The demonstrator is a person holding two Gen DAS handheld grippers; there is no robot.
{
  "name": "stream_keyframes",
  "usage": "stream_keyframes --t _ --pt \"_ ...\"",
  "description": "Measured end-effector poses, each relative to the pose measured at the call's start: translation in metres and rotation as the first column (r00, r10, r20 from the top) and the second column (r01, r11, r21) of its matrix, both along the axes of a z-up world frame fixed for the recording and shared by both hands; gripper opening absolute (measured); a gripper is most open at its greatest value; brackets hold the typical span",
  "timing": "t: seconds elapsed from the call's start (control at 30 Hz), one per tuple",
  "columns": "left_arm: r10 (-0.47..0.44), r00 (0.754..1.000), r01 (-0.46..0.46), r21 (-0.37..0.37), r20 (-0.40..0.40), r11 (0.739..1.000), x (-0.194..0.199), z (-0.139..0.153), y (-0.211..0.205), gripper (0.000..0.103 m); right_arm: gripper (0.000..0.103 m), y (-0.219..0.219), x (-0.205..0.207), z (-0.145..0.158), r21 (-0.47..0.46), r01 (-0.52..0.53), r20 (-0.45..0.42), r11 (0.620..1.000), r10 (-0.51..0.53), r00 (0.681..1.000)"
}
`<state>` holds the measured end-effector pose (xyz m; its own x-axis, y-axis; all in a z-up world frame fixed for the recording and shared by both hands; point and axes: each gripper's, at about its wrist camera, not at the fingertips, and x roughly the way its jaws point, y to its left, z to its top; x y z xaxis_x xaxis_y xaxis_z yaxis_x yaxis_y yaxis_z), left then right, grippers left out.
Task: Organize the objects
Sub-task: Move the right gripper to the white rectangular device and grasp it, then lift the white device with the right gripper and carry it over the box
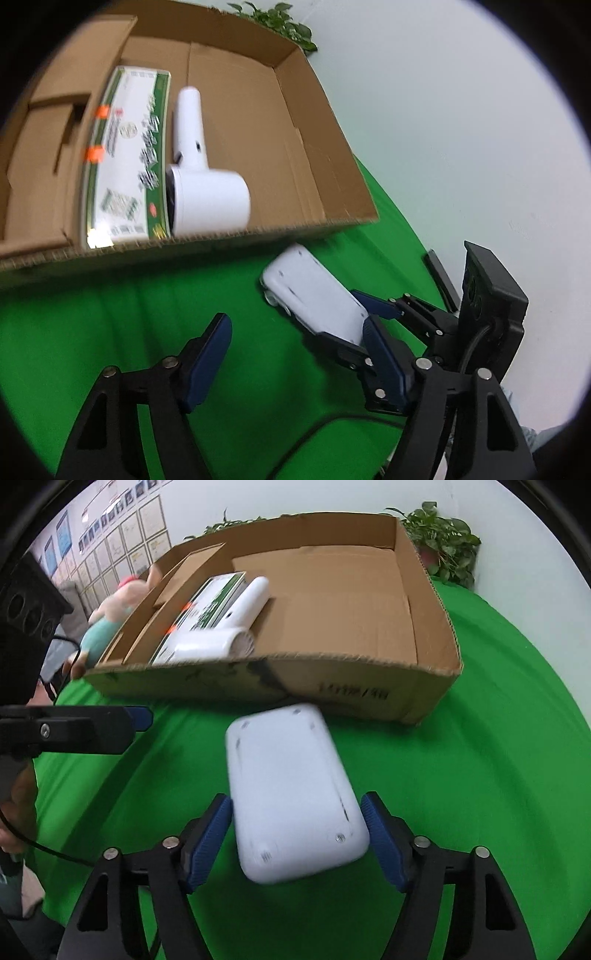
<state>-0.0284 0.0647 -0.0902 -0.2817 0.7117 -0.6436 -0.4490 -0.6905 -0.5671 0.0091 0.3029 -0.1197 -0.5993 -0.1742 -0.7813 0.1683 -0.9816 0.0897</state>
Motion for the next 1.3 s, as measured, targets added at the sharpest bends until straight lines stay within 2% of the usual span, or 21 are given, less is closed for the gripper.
stream_keyframes --t 0.13,0.27,0.43,0.5,0.6,0.67,0.8,0.9,1.03,1.13,1.17,1.3 --pt "-0.044 0.996 0.039 0.064 0.073 0.997 0.015 -0.014 0.0 0.072 0.066 -0.005 0.025 0.002 0.004 0.053 0.002 0.999 -0.053 0.999" --pt "-0.116 0.98 0.091 0.156 0.16 0.984 0.027 -0.025 0.003 0.072 0.066 -0.011 0.054 0.004 -0.053 0.068 0.033 0.996 -0.066 0.997" --pt "-0.163 0.963 0.124 0.187 0.214 0.974 0.027 -0.035 0.008 0.072 0.069 -0.017 0.07 0.004 -0.041 0.042 0.059 0.998 -0.04 0.997" --pt "-0.14 0.962 0.098 0.179 0.236 0.979 0.019 -0.039 0.01 0.071 0.074 -0.013 0.071 0.001 -0.065 0.053 0.078 0.997 -0.048 0.996" --pt "-0.16 0.946 0.109 0.187 0.283 0.976 0.011 -0.05 0.014 0.06 0.075 -0.011 0.069 0.002 -0.084 0.062 0.085 0.994 -0.055 0.995" --pt "-0.164 0.945 0.12 0.167 0.283 0.979 0.01 -0.053 0.019 0.052 0.076 -0.013 0.07 0.003 -0.11 0.047 0.085 0.993 -0.037 0.996" --pt "-0.168 0.944 0.122 0.174 0.283 0.977 0.011 -0.054 0.022 0.052 0.068 -0.025 0.073 0.002 -0.035 0.009 0.065 0.999 -0.007 0.998" --pt "-0.157 0.948 0.113 0.168 0.278 0.979 0.012 -0.055 0.021 0.052 0.064 -0.028 0.073 0.004 -0.024 0.018 0.065 1.0 -0.017 0.998" --pt "-0.143 0.95 0.1 0.164 0.277 0.981 0.014 -0.058 0.019 0.048 0.064 -0.027 0.071 0.006 -0.094 0.043 0.082 0.995 -0.035 0.996" --pt "-0.122 0.952 0.081 0.153 0.281 0.985 0.015 -0.061 0.015 0.038 0.064 -0.027 0.07 0.007 -0.168 0.058 0.101 0.984 -0.041 0.994" --pt "-0.108 0.954 0.072 0.136 0.28 0.988 0.015 -0.062 0.013 0.032 0.064 -0.029 0.071 0.007 -0.168 0.06 0.1 0.984 -0.044 0.994" --pt "-0.096 0.959 0.068 0.111 0.266 0.991 0.02 -0.06 0.009 0.032 0.063 -0.035 0.072 0.008 -0.163 0.059 0.097 0.985 -0.044 0.994"
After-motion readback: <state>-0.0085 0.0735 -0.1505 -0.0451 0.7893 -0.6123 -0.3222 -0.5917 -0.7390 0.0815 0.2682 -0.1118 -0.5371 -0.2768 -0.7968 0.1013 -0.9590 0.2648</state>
